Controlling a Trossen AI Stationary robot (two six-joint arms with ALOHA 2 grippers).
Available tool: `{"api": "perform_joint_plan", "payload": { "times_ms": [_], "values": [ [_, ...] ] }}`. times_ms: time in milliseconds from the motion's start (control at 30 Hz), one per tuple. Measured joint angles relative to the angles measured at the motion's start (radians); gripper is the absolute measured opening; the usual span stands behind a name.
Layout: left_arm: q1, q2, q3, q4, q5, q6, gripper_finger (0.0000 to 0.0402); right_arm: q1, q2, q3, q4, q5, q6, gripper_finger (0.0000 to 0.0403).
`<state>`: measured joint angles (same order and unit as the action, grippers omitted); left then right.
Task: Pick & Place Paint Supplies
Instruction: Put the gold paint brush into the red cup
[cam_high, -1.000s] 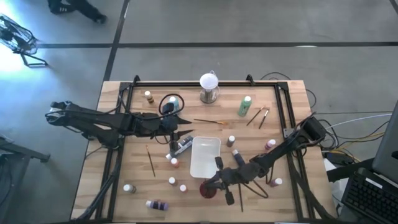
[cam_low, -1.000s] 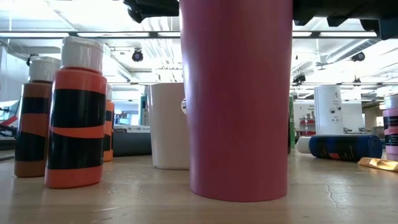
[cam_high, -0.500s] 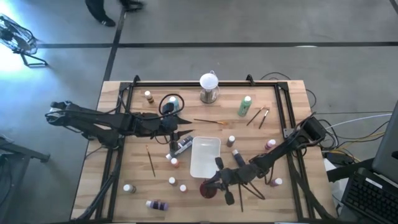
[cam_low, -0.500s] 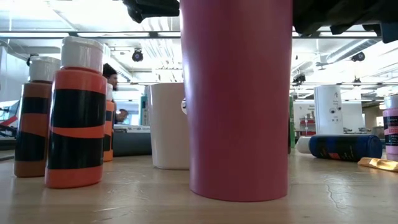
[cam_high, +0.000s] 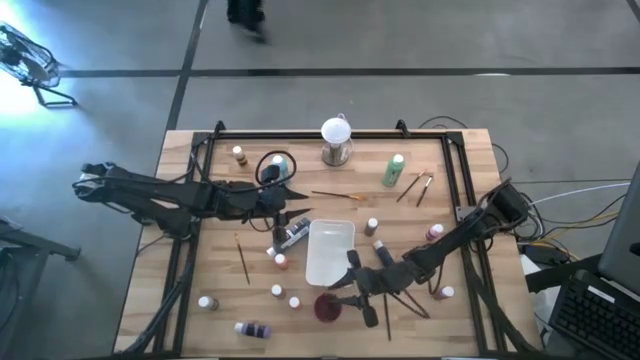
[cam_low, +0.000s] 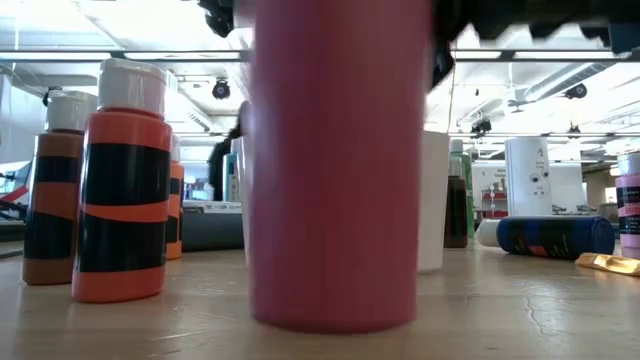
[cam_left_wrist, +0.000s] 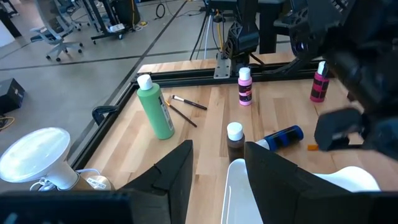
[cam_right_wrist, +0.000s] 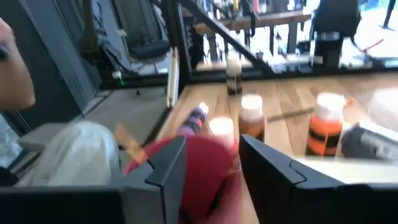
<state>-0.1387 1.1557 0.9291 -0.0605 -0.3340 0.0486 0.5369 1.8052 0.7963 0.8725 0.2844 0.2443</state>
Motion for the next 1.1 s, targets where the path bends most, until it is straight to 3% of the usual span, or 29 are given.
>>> {"api": "perform_joint_plan", "payload": {
  "times_ms": [333,800,1100],
  "values": [
    [0.000,0.000,0.000,-0.001,0.000,0.003,0.0151,0.002,-0.212,0.000,-0.257,0.002,-0.020,0.0175],
    [0.000,0.000,0.002,-0.158,0.000,-0.032,0.0151,-0.005,-0.552,0.000,-0.894,0.036,0.139,0.0127],
    [0.000,0.000,0.001,-0.241,-0.008,-0.061,0.0151,-0.008,-0.677,0.000,-1.256,0.255,0.272,0.0116]
  ]
}}
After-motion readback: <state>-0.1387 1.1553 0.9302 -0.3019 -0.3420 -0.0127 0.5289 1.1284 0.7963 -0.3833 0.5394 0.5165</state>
